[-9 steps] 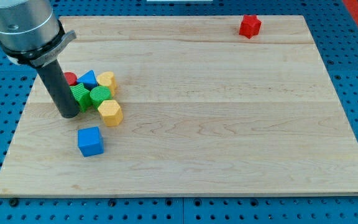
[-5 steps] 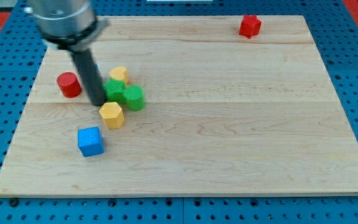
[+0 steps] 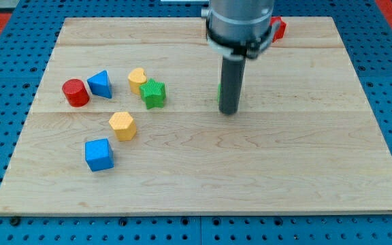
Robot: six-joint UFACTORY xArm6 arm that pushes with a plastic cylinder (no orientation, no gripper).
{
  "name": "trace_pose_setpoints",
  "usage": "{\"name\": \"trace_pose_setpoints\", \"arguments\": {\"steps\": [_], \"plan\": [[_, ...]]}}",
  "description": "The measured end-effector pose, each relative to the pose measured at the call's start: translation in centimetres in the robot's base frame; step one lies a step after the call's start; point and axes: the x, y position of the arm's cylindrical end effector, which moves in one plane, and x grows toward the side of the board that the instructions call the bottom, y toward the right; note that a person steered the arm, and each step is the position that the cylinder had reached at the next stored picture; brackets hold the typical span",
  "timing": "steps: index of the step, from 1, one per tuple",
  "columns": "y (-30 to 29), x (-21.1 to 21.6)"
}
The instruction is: Push the green circle into the red star
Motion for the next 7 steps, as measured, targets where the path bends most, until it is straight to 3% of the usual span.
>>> {"name": "trace_pose_setpoints", "arguments": {"steps": [1, 2, 3, 5, 6, 7], "plan": [[0.4, -6.9], [0.3, -9.3], [-4.9, -10.9], [8.7, -12.7], [8.3, -10.5], [4.9, -1.0]]}}
